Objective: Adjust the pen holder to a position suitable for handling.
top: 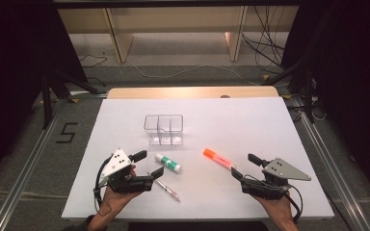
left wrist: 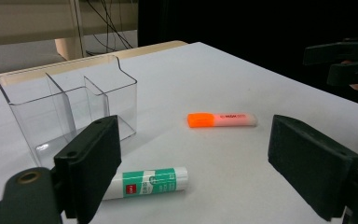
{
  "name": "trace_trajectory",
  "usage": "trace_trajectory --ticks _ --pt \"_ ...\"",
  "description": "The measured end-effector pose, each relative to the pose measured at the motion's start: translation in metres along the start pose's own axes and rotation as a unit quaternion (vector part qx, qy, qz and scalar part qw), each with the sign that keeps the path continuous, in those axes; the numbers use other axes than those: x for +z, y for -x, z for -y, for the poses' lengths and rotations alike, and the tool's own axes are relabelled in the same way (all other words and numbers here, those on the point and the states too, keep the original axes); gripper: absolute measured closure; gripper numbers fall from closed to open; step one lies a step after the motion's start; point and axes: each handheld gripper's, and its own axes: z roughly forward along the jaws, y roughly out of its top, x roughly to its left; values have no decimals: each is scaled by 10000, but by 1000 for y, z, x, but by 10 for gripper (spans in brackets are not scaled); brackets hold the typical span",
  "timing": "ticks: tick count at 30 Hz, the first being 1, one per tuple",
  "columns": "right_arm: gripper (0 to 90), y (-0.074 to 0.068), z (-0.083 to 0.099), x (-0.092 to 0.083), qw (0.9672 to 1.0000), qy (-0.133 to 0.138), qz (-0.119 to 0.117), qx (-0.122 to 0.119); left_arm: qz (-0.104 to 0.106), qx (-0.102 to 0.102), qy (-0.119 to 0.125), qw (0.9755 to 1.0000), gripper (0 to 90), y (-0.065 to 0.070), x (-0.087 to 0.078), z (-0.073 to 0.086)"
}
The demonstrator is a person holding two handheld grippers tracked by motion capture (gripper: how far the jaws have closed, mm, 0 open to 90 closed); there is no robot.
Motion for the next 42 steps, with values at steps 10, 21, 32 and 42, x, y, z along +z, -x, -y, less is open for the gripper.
trace_trajectory --ticks 10,21,32,42 --pt "247 0 0 2 10000 -2 48 -20 -99 -71 11 9999 165 -2 2 -3" --pt "248 0 -1 2 10000 10 41 2 -354 -140 19 9993 165 -9 9 -12" --pt "249 1 -1 3 10000 -6 57 -1 -914 -247 -69 9955 180 -30 23 -20" --pt "251 2 -1 3 9999 -35 101 -9 -1542 -407 -137 9871 244 -53 30 -22"
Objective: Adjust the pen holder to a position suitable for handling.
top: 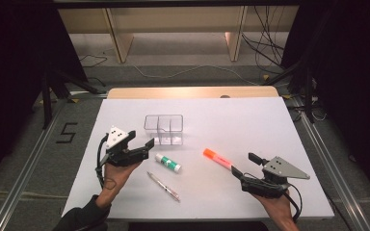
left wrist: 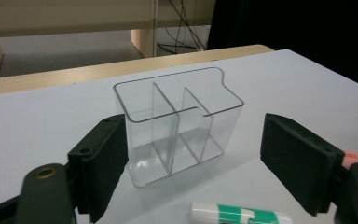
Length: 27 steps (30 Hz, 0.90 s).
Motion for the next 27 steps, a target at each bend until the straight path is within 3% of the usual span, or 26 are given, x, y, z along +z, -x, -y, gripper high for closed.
trace_trajectory --ticks 3,7,9,11,13,21,27 --pt "252 -1 0 0 10000 6 -6 -9 -28 -22 -18 10000 315 -10 2 0" --pt "253 -1 0 -1 10000 17 0 -26 -147 -269 -40 9995 400 -24 5 2" --pt "253 -1 0 -1 10000 -4 2 -1 -245 -277 -87 9993 493 -30 7 2" --pt "254 -1 0 -1 10000 2 1 -12 -350 -294 -141 9989 519 -35 11 3" --pt "254 -1 0 0 10000 12 -6 -30 -397 -443 -173 9981 608 -40 16 5" --pt "255 -2 0 1 10000 -26 -15 -42 -653 -591 -424 9952 813 -51 39 8" --pt "256 -1 1 1 10000 -28 -26 -42 -770 -756 -524 9928 880 -58 52 6"
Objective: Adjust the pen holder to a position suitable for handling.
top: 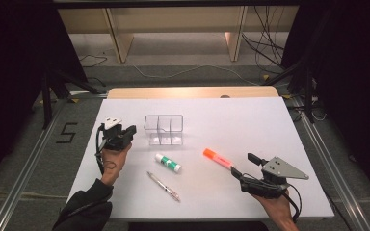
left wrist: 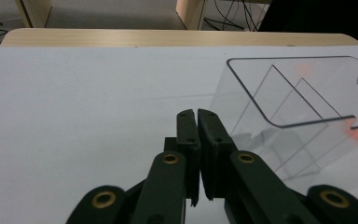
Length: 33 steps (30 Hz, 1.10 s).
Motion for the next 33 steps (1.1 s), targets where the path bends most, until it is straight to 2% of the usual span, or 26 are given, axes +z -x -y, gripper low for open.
trace_trajectory --ticks 2,5,11,18,22,23,31,33 --pt "256 0 0 0 10000 3 1 -7 12 -99 -15 9999 891 -1 5 -1" --pt "256 0 0 0 10000 18 7 10 51 -137 -21 9999 891 0 10 1" --pt "255 -1 0 1 10000 -2 -34 12 132 48 -180 9997 892 6 17 4" --pt "255 0 1 1 10000 -13 -41 32 206 55 -335 9992 892 9 22 5" --pt "255 -1 0 1 10000 -26 -53 12 318 -51 -443 9985 892 13 23 6" --pt "255 -1 1 1 10000 -14 -53 17 333 -4 -496 9982 892 13 23 6" --pt "255 -1 1 2 10000 -26 -39 37 368 -198 -542 9977 892 16 24 6" --pt "255 -1 1 2 10000 -15 -46 37 374 -183 -554 9976 892 18 25 6"
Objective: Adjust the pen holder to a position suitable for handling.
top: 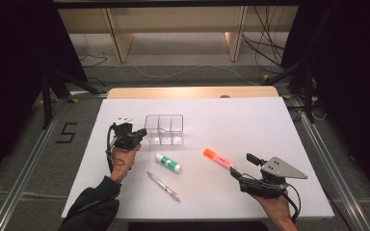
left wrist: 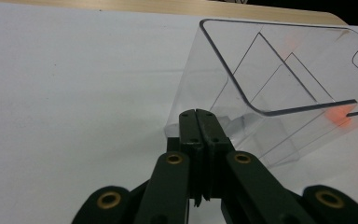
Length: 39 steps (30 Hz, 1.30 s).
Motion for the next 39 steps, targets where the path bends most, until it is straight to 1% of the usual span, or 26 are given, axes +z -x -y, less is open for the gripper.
trace_trajectory --ticks 2,4,6,9,10,12,15,19,25,28,30,31,33,34,36,39 --pt "256 0 0 0 10000 6 -5 4 26 -10 -14 10000 892 2 1 -1" --pt "255 0 0 1 10000 -3 -8 -6 103 11 -70 9999 893 6 3 -2" --pt "255 0 0 1 10000 -13 -4 -8 137 -18 -38 9999 893 10 5 -2" --pt "255 0 0 0 10000 -6 -9 -12 198 23 -34 9998 893 18 8 -4" --pt "255 0 0 0 10000 -8 -9 -10 212 80 -51 9997 893 20 9 -4" --pt "255 0 0 0 10000 -19 0 -8 240 80 -53 9997 893 25 12 -5" --pt "255 0 0 0 10000 -18 -17 -4 272 140 -71 9995 893 30 17 -7" --pt "255 0 0 0 10000 -8 -23 -27 319 145 -82 9994 893 37 23 -8" --pt "256 -1 0 0 10000 -23 -24 -31 369 180 -89 9991 893 46 30 -10" --pt "255 -1 0 0 10000 -19 -31 -28 401 141 -78 9991 893 49 33 -10" --pt "255 -1 0 0 10000 -28 -32 -33 412 164 -95 9990 892 51 35 -11" --pt "255 -1 0 0 10000 -26 -34 -35 425 125 -73 9990 892 52 37 -11" --pt "256 -1 0 0 10000 -26 -37 -34 447 160 -111 9988 892 53 39 -12" --pt "255 -1 0 0 10000 -25 -32 -36 469 84 -74 9988 892 55 40 -12" --pt "256 0 0 0 10000 -17 -35 -38 492 145 -121 9986 893 56 42 -12" --pt "256 0 0 -1 10000 -23 -30 -31 497 120 -104 9986 892 59 44 -12"
